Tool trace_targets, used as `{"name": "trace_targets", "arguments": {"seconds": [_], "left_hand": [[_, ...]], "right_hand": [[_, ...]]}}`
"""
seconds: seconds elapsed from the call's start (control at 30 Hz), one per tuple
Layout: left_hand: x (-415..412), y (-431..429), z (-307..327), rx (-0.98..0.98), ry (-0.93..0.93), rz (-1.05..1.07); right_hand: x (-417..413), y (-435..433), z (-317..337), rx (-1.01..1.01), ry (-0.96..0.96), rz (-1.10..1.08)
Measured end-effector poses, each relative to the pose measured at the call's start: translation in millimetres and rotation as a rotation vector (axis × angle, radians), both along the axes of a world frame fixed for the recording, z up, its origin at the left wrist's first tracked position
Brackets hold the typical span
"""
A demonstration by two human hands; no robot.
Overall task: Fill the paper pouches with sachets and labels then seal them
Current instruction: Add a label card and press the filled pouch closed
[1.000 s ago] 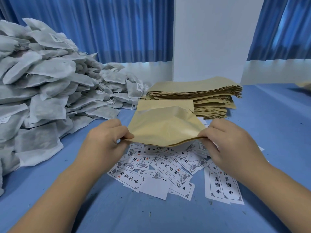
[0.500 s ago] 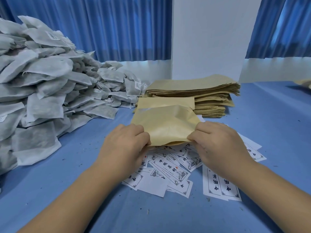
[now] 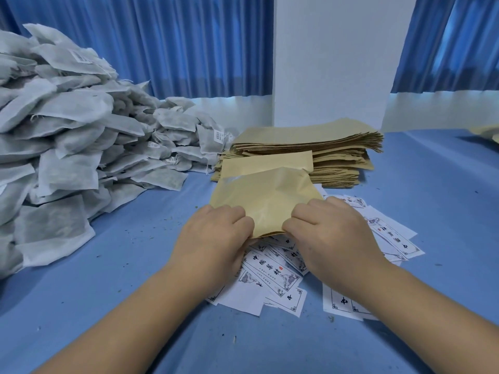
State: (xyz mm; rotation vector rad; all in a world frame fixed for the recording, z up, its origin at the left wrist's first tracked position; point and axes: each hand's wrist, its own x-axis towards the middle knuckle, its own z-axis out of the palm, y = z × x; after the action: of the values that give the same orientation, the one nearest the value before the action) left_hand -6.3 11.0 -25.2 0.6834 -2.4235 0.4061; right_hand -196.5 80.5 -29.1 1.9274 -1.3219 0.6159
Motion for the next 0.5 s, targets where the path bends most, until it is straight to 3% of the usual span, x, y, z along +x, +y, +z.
{"name": "trace_targets", "arguments": {"seconds": [0.5], "left_hand": [[0.4, 0.2, 1.5, 0.001, 0.024, -0.067]], "right_hand": [[8.9, 4.1, 1.5, 0.022, -0.070, 0.096]]}}
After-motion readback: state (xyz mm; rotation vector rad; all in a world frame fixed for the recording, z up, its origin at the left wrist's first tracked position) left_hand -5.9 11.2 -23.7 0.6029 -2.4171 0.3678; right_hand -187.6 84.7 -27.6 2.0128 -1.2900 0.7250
